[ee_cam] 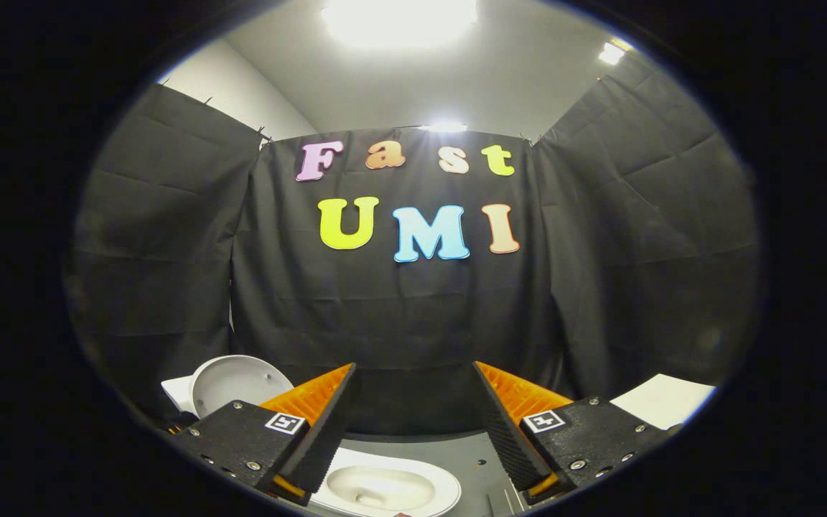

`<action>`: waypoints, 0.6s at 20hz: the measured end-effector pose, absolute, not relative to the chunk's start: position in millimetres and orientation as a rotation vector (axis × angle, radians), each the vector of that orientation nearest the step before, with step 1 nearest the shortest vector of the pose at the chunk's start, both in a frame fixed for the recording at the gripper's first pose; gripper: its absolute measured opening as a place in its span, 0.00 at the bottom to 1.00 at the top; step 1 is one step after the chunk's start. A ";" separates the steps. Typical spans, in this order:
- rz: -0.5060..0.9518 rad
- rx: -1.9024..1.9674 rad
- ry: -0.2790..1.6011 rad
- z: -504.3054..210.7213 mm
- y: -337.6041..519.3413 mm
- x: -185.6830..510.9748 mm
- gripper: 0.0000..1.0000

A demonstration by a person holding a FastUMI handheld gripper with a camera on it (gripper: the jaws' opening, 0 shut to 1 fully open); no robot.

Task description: Open the toilet lid.

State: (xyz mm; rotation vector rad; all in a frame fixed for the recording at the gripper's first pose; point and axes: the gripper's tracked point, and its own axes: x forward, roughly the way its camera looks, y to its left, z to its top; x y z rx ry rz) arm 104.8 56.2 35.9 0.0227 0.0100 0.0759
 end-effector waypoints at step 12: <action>0.027 0.033 0.005 39.4 9.5 91.7 0.94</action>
